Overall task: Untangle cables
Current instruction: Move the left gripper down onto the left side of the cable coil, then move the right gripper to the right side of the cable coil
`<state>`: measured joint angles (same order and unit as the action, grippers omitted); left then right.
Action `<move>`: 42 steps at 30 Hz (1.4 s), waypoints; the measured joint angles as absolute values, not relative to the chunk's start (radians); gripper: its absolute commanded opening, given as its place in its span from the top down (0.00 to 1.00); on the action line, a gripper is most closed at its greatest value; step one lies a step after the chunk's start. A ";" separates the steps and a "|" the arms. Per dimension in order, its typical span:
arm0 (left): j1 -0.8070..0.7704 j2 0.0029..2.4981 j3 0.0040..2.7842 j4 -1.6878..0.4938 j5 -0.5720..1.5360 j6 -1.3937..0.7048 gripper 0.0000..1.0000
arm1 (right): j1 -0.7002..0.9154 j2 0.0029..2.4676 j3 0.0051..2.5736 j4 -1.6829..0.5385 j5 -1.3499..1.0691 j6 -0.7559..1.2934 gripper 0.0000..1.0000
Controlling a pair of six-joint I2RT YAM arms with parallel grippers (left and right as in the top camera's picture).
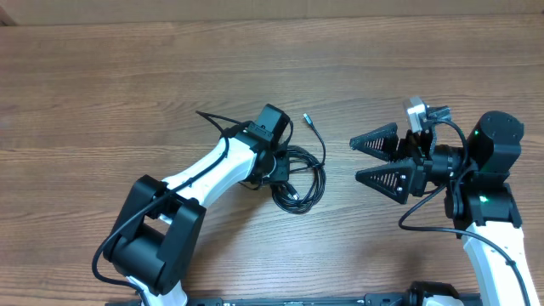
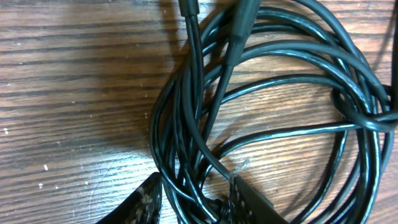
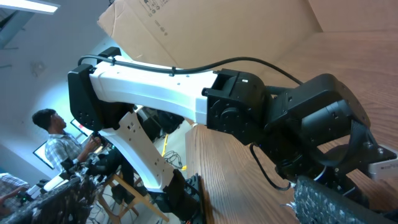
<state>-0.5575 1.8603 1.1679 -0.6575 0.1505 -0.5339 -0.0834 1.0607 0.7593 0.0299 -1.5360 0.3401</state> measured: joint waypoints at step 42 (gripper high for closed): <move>-0.570 1.861 1.168 -0.717 0.107 -0.571 0.73 | -0.083 1.335 0.768 -0.517 -0.988 0.345 0.96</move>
